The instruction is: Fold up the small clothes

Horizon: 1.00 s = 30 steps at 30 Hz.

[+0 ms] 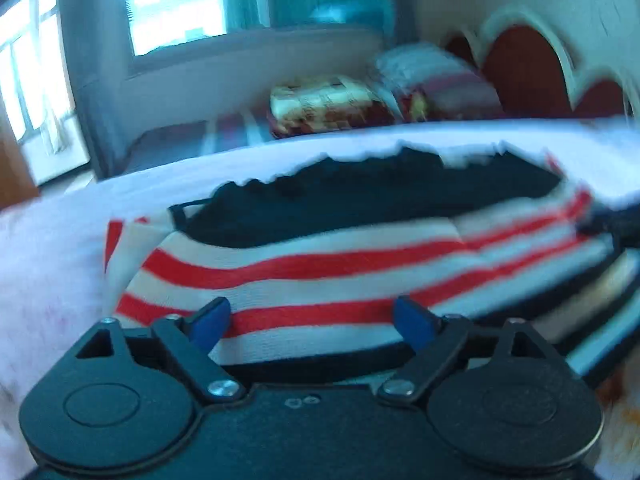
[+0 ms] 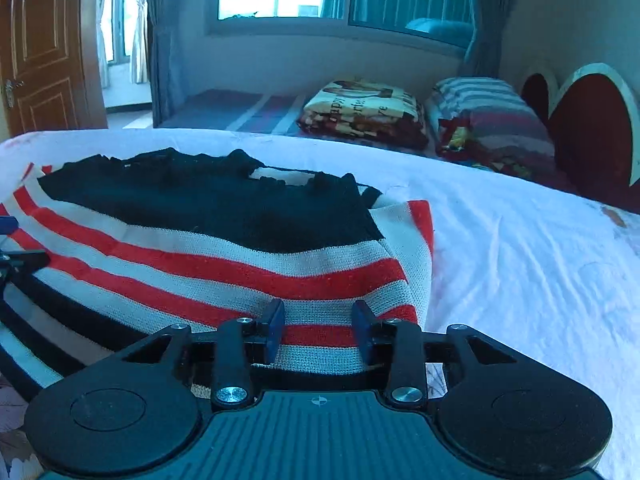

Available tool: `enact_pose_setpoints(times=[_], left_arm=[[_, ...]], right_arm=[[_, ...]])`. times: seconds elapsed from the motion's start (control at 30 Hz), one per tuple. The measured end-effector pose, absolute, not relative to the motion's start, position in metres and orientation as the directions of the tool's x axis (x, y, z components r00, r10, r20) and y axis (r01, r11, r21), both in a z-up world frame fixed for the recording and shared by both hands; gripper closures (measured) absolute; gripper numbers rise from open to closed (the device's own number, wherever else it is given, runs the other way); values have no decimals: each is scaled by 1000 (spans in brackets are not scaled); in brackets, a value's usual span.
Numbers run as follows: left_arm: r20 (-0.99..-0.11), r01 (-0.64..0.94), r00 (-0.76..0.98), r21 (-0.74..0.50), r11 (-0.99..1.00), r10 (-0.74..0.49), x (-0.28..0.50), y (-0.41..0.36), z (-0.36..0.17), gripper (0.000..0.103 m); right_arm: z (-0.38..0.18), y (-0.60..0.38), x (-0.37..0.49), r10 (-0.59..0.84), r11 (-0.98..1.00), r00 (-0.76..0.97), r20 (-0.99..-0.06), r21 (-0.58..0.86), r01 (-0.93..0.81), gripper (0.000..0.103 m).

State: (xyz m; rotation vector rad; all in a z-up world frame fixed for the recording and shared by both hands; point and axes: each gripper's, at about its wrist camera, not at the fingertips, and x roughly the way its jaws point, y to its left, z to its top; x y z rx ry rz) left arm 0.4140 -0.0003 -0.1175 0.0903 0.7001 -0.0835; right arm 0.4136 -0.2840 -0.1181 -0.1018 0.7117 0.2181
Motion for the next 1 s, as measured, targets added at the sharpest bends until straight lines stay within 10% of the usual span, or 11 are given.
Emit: enact_pose_setpoints(times=[0.27, 1.0], left_arm=[[-630, 131, 773, 58, 990, -65, 397, -28, -104, 18], [-660, 157, 749, 81, 984, -65, 395, -29, -120, 6]], right_arm=[[-105, -240, 384, 343, 917, 719, -604, 49, -396, 66], [-115, -285, 396, 130, 988, 700, -703, 31, -153, 62]])
